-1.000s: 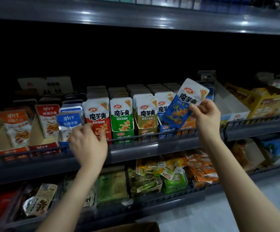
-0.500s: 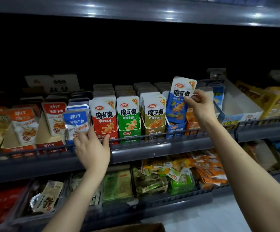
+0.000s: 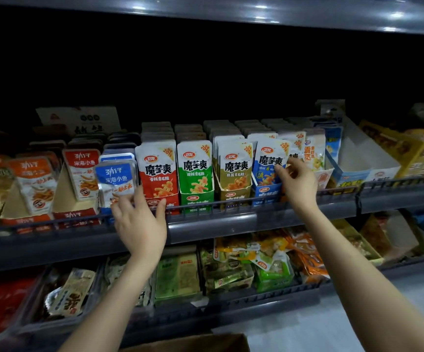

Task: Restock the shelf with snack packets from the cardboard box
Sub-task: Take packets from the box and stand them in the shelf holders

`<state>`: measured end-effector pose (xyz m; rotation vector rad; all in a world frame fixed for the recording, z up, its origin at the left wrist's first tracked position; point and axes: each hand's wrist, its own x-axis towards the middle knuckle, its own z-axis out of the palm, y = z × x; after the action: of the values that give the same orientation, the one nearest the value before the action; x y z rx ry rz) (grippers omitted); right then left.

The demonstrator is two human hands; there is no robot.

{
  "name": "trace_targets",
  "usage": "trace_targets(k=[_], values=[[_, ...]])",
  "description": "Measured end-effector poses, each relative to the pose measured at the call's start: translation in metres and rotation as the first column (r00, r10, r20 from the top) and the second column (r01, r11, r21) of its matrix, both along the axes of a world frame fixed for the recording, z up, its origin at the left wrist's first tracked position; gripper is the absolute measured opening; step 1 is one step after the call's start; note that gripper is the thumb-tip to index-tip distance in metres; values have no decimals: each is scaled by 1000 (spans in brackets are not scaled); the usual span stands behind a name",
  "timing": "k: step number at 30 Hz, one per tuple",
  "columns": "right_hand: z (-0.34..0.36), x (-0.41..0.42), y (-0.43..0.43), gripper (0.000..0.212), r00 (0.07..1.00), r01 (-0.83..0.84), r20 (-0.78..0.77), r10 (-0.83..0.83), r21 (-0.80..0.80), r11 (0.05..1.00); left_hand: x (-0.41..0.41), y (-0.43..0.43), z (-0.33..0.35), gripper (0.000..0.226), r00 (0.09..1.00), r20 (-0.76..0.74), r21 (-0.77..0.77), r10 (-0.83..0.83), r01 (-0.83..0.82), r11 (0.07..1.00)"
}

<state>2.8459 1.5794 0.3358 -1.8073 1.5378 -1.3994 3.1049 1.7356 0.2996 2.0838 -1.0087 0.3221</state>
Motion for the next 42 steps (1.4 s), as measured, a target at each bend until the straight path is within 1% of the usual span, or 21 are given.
trace_targets(k=[2,5,7,9,11,13,18,21,24,27,31,37,40,42], values=[[2,6,3,40,999,32,1,-32,-27,999,-1,0,1,52,1000,-22,0,0,0,1000],[3,8,6,41,998,50,39,-49,-13,999,-1,3,5,53,999,-37,27,-8,9,1000],[2,6,11,42,998,64,3,-64,-38,997,1,6,10,53,998,-43,55,-36,38,998],[1,3,22,40,991,118,-55,-122,-66,991,3,12,15,53,996,-51,91,-70,74,993],[0,-2,35,35,980,178,-80,-184,-76,981,3,21,20,53,994,-45,104,-104,108,989],[-2,-8,53,29,978,183,-84,-188,-65,981,0,36,24,50,991,-41,97,-126,129,987],[-12,-13,118,20,994,84,-67,-81,43,996,-7,89,18,45,986,-63,150,-154,161,975],[-26,-7,161,14,997,-39,-62,47,112,993,-4,127,-3,41,986,-81,207,-147,161,965],[-51,4,202,8,982,-170,-53,183,186,968,1,166,-34,35,987,-91,287,-133,154,946],[-85,19,238,4,960,-240,-70,271,290,926,6,206,-73,29,988,-92,317,-126,149,937],[-140,34,279,2,933,-301,-52,357,432,850,11,252,-122,28,987,-145,419,-73,128,899],[-220,45,315,8,878,-314,-90,470,632,709,16,298,-196,23,975,-222,485,-20,128,865],[-259,51,324,10,861,-294,-105,497,695,656,18,314,-226,23,974,-225,505,12,106,857],[-286,56,327,12,853,-282,-95,513,742,608,19,318,-242,23,966,-252,538,56,92,838]])
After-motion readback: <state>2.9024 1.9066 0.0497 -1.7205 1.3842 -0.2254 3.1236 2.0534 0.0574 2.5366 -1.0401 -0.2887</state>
